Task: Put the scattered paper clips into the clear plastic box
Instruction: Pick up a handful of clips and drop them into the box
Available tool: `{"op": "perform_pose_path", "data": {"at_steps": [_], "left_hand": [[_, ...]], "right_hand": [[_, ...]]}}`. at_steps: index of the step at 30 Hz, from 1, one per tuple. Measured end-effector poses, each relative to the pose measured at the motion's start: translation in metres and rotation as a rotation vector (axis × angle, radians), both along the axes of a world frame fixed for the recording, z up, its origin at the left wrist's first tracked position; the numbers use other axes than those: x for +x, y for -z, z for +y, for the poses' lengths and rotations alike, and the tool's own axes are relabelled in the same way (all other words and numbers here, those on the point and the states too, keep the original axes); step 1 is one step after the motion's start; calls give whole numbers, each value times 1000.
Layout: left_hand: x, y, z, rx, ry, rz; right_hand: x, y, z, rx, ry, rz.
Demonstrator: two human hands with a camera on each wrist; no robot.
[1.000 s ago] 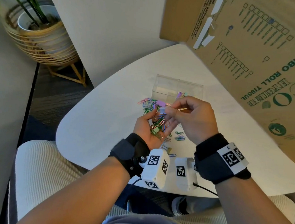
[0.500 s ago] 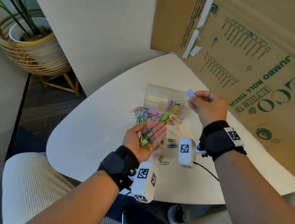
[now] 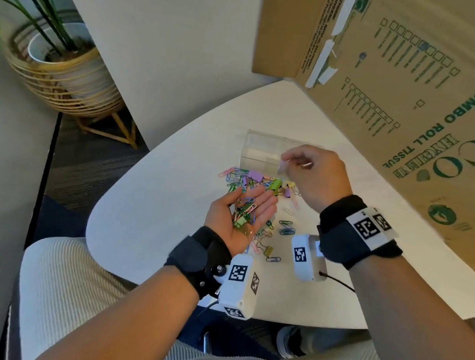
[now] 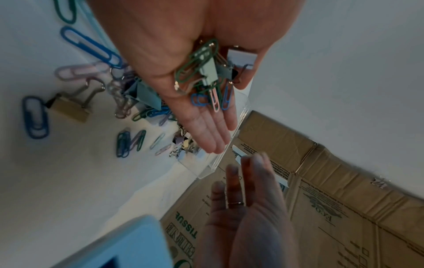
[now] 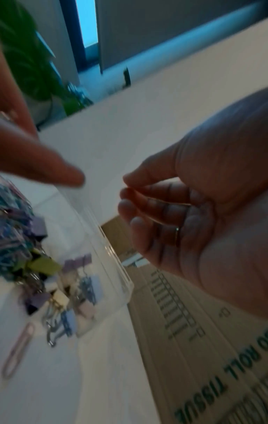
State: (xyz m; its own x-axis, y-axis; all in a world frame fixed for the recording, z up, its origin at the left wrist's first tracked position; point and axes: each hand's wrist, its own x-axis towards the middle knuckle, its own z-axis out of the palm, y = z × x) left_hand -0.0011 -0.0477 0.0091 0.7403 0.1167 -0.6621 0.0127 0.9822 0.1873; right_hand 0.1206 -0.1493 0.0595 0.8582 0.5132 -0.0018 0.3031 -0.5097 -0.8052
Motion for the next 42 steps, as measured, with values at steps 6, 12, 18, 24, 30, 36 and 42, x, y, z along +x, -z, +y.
{"op": "perform_pose_path", "data": {"at_steps": [6, 12, 18, 24, 30, 36, 42], "left_hand": [[1, 3, 0, 6, -32, 42], [6, -4, -9, 67, -13, 68], [6, -9, -11, 61, 7, 47], [7, -7, -12, 72, 18, 47], [6, -6, -3, 54, -21, -20], [-3, 9, -7, 14, -7, -11], [-3, 11, -7, 4, -1, -4]], "right_hand": [[-44, -7, 8, -151, -355, 92], [-55, -4, 16, -450, -403, -165], [-56, 0, 15, -436, -385, -185], [-57, 3, 11, -315, -344, -127], [-36, 1, -5, 220, 47, 242], [-2, 25, -17, 173, 248, 290], [38, 29, -14, 163, 380, 190]]}}
